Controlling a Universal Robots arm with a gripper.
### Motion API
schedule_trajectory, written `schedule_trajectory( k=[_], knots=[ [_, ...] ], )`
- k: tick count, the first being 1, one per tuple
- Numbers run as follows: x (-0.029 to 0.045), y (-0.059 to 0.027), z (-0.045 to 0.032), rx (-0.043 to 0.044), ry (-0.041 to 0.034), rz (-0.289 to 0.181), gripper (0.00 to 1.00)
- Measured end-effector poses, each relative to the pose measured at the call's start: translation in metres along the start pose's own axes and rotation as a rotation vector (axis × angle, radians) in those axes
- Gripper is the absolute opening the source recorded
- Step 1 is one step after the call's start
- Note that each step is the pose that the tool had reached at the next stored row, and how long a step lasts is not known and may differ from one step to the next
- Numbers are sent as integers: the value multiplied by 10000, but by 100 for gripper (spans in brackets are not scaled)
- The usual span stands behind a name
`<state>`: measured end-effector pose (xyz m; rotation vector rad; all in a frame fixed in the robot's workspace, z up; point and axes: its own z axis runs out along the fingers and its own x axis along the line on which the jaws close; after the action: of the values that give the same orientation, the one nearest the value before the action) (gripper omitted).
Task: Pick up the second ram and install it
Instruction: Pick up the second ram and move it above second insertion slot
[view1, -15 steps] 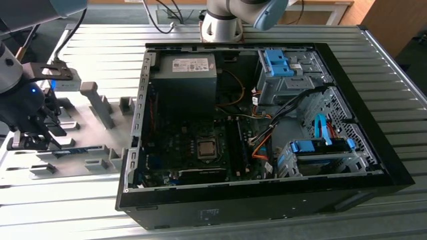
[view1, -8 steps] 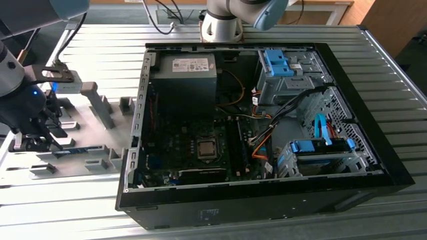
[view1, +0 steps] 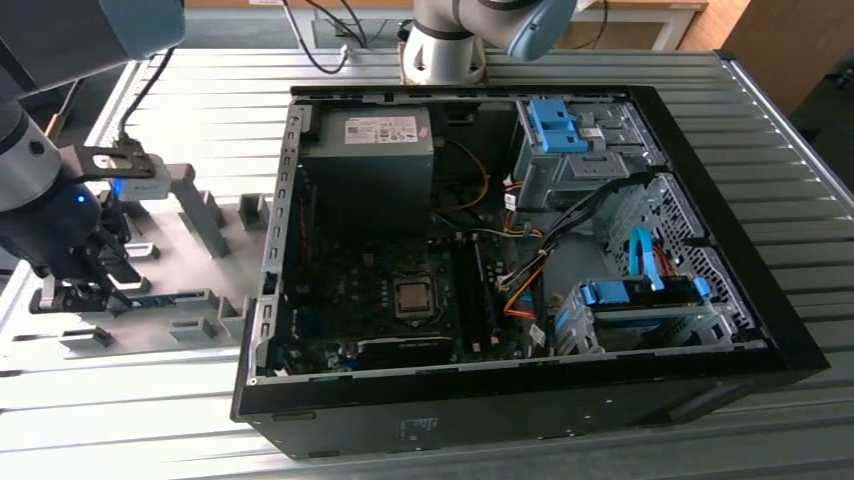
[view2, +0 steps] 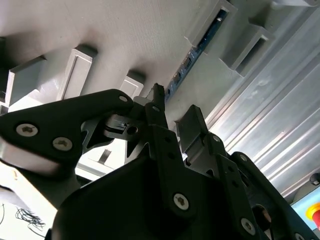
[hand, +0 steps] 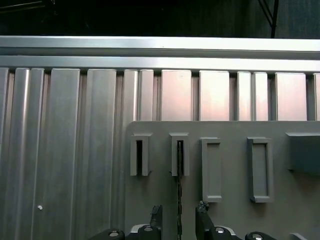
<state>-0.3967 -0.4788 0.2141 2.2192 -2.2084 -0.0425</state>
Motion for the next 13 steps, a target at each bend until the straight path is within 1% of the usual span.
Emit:
schedule_trajectory(
  k=[5, 9, 11, 12, 13],
  knots=[
    [7, -1, 78, 43, 0, 0, 39],
    [8, -2, 116, 96, 1, -4, 39],
    [9, -2, 128, 115, 1, -6, 38],
    [10, -2, 135, 123, 2, -7, 31],
    [11, -2, 143, 135, 1, -8, 31]
  ],
)
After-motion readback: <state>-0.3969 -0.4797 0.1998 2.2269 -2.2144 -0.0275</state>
